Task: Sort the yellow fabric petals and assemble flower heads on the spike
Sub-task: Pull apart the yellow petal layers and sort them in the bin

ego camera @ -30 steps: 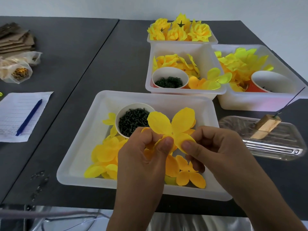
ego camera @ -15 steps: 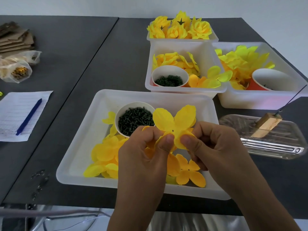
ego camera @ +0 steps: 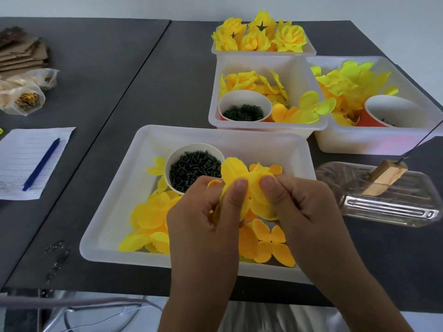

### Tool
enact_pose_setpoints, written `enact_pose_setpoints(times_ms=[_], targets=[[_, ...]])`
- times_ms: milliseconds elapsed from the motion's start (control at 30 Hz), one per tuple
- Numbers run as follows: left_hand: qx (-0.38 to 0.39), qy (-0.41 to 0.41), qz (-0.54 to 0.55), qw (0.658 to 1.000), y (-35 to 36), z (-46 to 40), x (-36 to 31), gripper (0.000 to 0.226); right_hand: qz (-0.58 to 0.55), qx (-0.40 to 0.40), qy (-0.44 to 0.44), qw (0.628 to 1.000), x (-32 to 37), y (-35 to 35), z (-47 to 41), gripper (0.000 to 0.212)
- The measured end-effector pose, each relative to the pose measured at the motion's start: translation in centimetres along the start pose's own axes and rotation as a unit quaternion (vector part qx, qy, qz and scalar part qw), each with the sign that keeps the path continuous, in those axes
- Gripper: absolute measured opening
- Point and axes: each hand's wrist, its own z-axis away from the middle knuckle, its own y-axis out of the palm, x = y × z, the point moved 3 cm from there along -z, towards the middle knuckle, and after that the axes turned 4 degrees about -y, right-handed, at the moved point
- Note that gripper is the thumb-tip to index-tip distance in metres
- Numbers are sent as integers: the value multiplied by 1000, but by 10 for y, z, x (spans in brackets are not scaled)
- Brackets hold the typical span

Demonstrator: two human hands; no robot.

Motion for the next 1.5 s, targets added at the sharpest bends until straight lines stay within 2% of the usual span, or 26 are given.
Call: enact_pose_setpoints(times_ms=[133,267,467,533,600,667,733,800,833,867,933,1000,1067,1100,1167,1200,1267,1333,1367,1467,1500], targets=[[-8,-7,0,1000,-5,-2,2,43,107,-7,-16,994,1,-3,-1,53],[8,-16,-30,999,-7,-5,5,62,156,-14,-2,988,-3,-11,-15,57],[-4,-24,-68,997,-19,-8,11,50,152,-98,49,982,-21,-36,-38,48],[-18,-31,-92,995,-26,-10,16,52,168,-50,83,981,-26,-39,-44,49],[-22,-33,-106,994,-27,-11,20,53,233,25,118,965,-29,-35,-44,57],[-21,-37,-102,994,-25,-11,20,51,283,33,101,953,-24,-29,-39,64],[-17,-42,-91,995,-22,-11,19,47,219,38,68,973,-14,-21,-30,63],[-5,-43,-87,995,-20,-10,18,46,100,144,105,979,-7,-1,-17,63],[5,-45,-87,995,-19,-10,17,46,62,196,119,971,-6,9,-11,55],[12,-48,-89,995,-19,-10,16,47,41,216,112,969,-8,16,-7,41],[11,-50,-96,994,-24,-11,14,45,41,165,90,981,-12,16,-10,13],[5,-53,-90,995,-32,-13,15,33,73,90,89,989,-19,6,-18,8],[10,-61,-63,996,-40,-16,17,22,121,64,100,985,-25,-2,-22,6],[19,-64,-44,997,-42,-16,17,25,151,68,107,980,-27,-3,-22,10],[38,-64,-8,997,-41,-16,15,38,205,70,98,971,-25,-1,-18,31],[40,-60,4,997,-39,-15,13,44,201,58,88,974,-21,0,-16,38],[32,-57,29,997,-34,-14,11,54,70,78,106,989,-12,3,-12,47],[30,-71,45,996,-29,-11,13,60,-93,167,153,970,-5,10,-6,49],[32,-79,49,995,-27,-10,14,60,-128,194,159,960,-3,13,-4,41],[43,-101,80,991,-21,-7,16,62,-108,144,139,974,1,11,-4,4],[48,-106,86,989,-19,-5,16,62,-103,120,140,977,0,10,-4,4]])
